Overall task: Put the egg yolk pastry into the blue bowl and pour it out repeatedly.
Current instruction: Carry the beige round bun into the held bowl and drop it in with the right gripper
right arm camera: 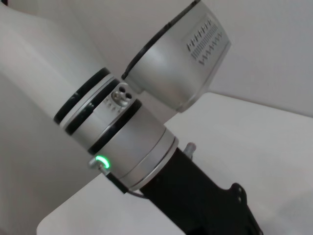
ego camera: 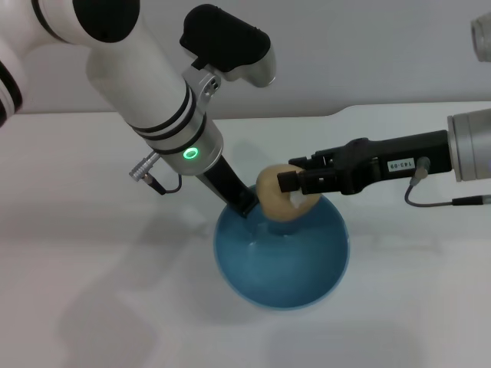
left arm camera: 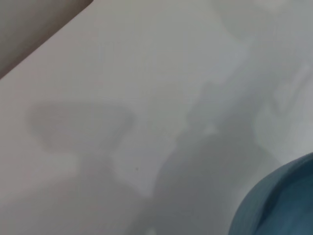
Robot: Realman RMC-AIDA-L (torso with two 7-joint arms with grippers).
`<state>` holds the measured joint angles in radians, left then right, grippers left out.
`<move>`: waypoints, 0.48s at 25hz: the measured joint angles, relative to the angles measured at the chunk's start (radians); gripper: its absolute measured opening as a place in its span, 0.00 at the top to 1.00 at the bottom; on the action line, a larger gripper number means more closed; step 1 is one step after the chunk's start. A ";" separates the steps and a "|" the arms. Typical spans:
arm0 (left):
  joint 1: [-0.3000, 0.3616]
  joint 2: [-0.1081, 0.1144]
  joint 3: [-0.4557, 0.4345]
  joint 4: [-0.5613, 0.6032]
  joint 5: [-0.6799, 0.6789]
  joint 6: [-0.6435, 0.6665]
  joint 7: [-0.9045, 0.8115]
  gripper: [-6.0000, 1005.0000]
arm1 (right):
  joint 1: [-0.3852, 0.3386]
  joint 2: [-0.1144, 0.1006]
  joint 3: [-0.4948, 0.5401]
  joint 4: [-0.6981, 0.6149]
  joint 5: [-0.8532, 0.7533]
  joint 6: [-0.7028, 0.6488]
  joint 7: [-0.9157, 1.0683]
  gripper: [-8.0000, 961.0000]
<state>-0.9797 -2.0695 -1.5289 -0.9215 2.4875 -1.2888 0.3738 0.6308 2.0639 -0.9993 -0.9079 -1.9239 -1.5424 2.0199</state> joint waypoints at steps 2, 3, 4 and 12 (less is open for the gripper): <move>0.000 0.000 0.005 -0.010 -0.001 -0.003 -0.001 0.98 | 0.001 0.001 0.001 -0.001 0.002 0.010 -0.001 0.62; 0.001 0.000 0.005 -0.013 -0.002 -0.005 -0.001 0.98 | 0.001 0.001 0.002 -0.003 0.002 0.015 -0.002 0.61; 0.001 0.000 0.006 -0.014 -0.002 -0.006 -0.001 0.98 | 0.001 0.001 0.004 -0.005 0.003 0.018 -0.001 0.60; 0.001 0.002 0.007 -0.014 -0.003 -0.006 -0.002 0.98 | 0.002 0.000 0.001 -0.012 0.004 0.012 -0.002 0.52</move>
<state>-0.9785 -2.0679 -1.5217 -0.9358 2.4847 -1.2948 0.3722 0.6333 2.0637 -0.9983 -0.9200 -1.9203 -1.5304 2.0183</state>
